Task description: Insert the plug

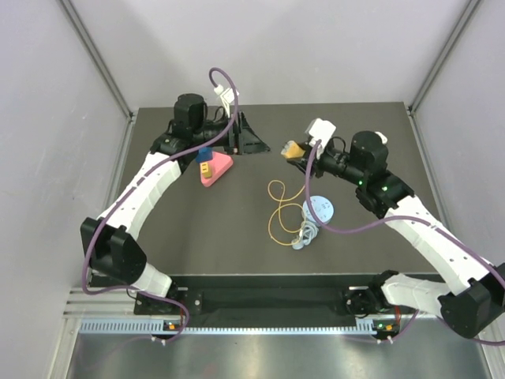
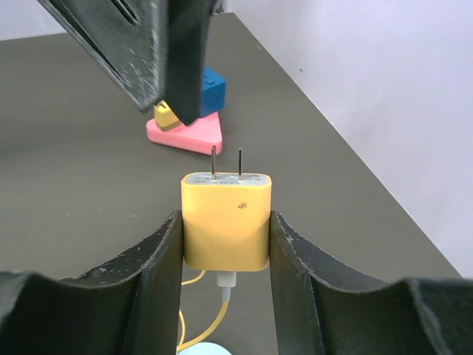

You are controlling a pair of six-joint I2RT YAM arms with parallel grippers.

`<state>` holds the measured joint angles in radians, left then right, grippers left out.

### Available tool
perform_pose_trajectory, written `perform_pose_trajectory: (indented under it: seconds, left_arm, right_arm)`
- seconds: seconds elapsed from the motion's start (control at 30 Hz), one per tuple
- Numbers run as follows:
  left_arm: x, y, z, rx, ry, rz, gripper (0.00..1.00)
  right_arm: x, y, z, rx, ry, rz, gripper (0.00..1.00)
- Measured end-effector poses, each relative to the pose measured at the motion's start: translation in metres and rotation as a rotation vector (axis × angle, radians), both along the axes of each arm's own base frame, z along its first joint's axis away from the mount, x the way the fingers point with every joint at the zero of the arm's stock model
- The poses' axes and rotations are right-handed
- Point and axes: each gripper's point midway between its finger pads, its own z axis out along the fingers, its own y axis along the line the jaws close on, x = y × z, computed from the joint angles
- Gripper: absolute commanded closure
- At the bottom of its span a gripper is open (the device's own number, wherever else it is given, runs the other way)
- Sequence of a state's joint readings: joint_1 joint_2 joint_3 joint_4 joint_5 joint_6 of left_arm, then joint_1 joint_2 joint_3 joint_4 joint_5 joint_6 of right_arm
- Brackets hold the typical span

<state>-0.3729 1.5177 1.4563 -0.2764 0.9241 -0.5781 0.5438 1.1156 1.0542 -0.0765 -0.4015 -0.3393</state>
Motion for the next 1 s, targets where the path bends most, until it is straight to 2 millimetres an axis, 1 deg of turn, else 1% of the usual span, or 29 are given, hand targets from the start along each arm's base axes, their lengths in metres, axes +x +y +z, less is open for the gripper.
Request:
perform_pose_trajectory:
  seconds: [0.13,0.2,0.23,0.27,0.33,0.37,0.4,0.47,0.5,0.53,0.57,0.6,0.63,0.7,0.77,0.8,0.83,0.93,1.0]
  left_arm:
    - [-0.007,-0.011,-0.003,0.004,0.002,-0.033,0.27]
    - [-0.009,-0.016,-0.009,0.011,0.01,-0.048,0.3]
    - [-0.01,-0.019,-0.012,0.016,0.018,-0.056,0.34]
    - [-0.01,-0.021,-0.016,0.02,0.028,-0.064,0.43]
    - [-0.011,-0.022,-0.021,0.026,0.042,-0.071,0.51]
    - [-0.011,-0.023,-0.023,0.029,0.044,-0.074,0.57]
    - [-0.011,-0.024,-0.024,0.031,0.048,-0.077,0.73]
    - [-0.014,-0.025,-0.024,0.029,0.053,-0.089,0.88]
    - [-0.012,-0.024,-0.025,0.034,0.042,-0.084,1.0]
    - [-0.013,-0.025,-0.025,0.029,0.048,-0.087,1.0]
    - [-0.013,-0.024,-0.026,0.027,0.06,-0.084,1.0]
    - [-0.013,-0.024,-0.027,0.026,0.074,-0.083,1.0]
    - [-0.014,-0.025,-0.029,0.022,0.082,-0.084,1.0]
    - [-0.014,-0.025,-0.032,0.012,0.102,-0.081,1.0]
    - [-0.014,-0.026,-0.035,0.006,0.123,-0.079,1.0]
    - [-0.014,-0.026,-0.036,0.004,0.127,-0.078,1.0]
    - [-0.015,-0.026,-0.038,0.005,0.133,-0.077,1.0]
    - [-0.016,-0.026,-0.043,0.007,0.158,-0.074,1.0]
    - [-0.015,-0.026,-0.046,0.0,0.161,-0.071,1.0]
  right_arm:
    - [-0.011,0.014,-0.002,-0.002,0.006,0.044,1.0]
    - [-0.016,0.023,-0.005,-0.007,0.011,0.069,1.0]
    - [-0.019,0.027,-0.007,-0.011,0.016,0.08,1.0]
    - [-0.02,0.029,-0.01,-0.019,0.023,0.082,1.0]
    - [-0.02,0.029,-0.019,-0.041,0.049,0.072,1.0]
    - [-0.019,0.03,-0.023,-0.048,0.057,0.068,1.0]
    - [-0.019,0.03,-0.026,-0.055,0.064,0.064,1.0]
    - [-0.019,0.029,-0.029,-0.065,0.073,0.054,0.96]
    - [-0.019,0.028,-0.031,-0.069,0.078,0.053,0.94]
    - [-0.018,0.028,-0.03,-0.069,0.077,0.045,0.85]
    - [-0.018,0.027,-0.03,-0.071,0.075,0.039,0.8]
    - [-0.018,0.027,-0.032,-0.075,0.08,0.038,0.77]
    - [-0.018,0.027,-0.033,-0.078,0.085,0.035,0.69]
    - [-0.019,0.026,-0.035,-0.08,0.1,0.028,0.64]
    - [-0.02,0.025,-0.038,-0.079,0.12,0.021,0.43]
    - [-0.02,0.025,-0.04,-0.071,0.13,0.013,0.37]
    - [-0.019,0.025,-0.039,-0.062,0.137,0.003,0.34]
    - [-0.018,0.021,-0.033,-0.014,0.162,-0.045,0.18]
    - [-0.018,0.012,-0.027,0.043,0.198,-0.095,0.17]
